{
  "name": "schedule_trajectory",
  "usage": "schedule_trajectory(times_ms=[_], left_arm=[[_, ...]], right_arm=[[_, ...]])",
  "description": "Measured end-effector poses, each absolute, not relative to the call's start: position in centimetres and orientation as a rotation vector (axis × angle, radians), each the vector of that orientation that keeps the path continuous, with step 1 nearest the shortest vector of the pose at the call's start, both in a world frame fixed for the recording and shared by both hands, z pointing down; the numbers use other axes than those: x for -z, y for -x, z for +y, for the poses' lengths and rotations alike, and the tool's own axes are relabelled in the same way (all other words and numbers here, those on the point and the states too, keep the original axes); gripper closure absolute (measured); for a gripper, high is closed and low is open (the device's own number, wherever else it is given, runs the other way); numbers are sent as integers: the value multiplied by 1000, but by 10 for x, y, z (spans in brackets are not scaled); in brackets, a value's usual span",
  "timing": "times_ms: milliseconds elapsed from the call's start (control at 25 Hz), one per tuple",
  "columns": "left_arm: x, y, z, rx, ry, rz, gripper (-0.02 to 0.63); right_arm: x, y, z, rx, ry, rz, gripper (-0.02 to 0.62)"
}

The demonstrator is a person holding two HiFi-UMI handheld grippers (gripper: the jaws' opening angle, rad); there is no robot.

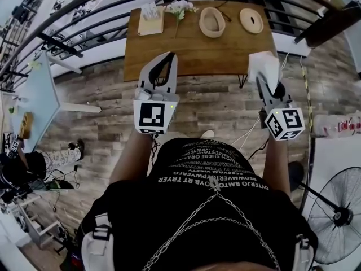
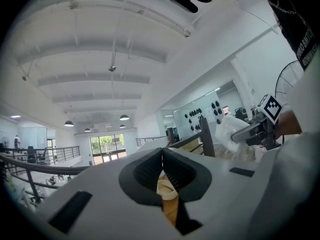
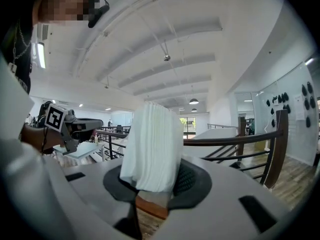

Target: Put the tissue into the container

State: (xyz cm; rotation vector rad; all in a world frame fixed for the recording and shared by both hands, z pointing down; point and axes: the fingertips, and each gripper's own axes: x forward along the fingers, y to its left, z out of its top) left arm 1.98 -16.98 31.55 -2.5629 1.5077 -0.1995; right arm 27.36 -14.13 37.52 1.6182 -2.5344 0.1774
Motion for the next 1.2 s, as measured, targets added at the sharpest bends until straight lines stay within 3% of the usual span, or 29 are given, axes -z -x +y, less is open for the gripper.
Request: schedule_trajectory(times_ms=[560,1200], left_arm=[[-365,-12,-207,365,2585,1561,577],[-367,-30,-364,314,2650,1411,577]], right_arm=[[-401,-265,-188,-223,-1569,-2534,472],[-405,-253,-319,-246,-1599,-2472,472]])
